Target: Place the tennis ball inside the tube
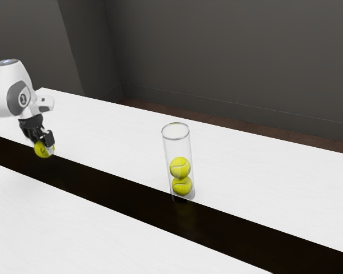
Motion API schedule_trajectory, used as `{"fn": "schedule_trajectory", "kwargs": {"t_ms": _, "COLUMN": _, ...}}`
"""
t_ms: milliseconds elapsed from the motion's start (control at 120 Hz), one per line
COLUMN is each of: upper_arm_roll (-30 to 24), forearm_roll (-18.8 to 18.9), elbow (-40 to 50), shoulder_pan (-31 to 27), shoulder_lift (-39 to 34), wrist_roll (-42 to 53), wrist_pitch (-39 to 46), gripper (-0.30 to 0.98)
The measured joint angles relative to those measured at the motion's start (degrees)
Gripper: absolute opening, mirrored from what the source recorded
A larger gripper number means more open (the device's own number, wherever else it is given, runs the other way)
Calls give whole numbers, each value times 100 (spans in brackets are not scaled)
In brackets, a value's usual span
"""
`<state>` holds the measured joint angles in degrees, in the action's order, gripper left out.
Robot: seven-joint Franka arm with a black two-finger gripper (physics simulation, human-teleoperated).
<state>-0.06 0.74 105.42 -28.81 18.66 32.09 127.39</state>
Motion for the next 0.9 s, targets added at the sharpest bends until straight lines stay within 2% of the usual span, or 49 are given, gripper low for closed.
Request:
{"fn": "schedule_trajectory", "kwargs": {"t_ms": 217, "upper_arm_roll": -819, "forearm_roll": -17, "elbow": 296, "shoulder_pan": 0, "shoulder_lift": -1378, "wrist_roll": -158, "wrist_pitch": -589, "gripper": 26}}
{"fn": "schedule_trajectory", "kwargs": {"t_ms": 392, "upper_arm_roll": -1396, "forearm_roll": -223, "elbow": 310, "shoulder_pan": 223, "shoulder_lift": -2017, "wrist_roll": -350, "wrist_pitch": -1070, "gripper": 25}}
{"fn": "schedule_trajectory", "kwargs": {"t_ms": 525, "upper_arm_roll": -1776, "forearm_roll": -412, "elbow": 237, "shoulder_pan": 356, "shoulder_lift": -2123, "wrist_roll": -481, "wrist_pitch": -1280, "gripper": 24}}
{"fn": "schedule_trajectory", "kwargs": {"t_ms": 667, "upper_arm_roll": -2167, "forearm_roll": -573, "elbow": 54, "shoulder_pan": 193, "shoulder_lift": -2121, "wrist_roll": -596, "wrist_pitch": -1391, "gripper": 23}}
{"fn": "schedule_trajectory", "kwargs": {"t_ms": 900, "upper_arm_roll": -2652, "forearm_roll": -644, "elbow": -174, "shoulder_pan": 186, "shoulder_lift": -1972, "wrist_roll": -777, "wrist_pitch": -1421, "gripper": 23}}
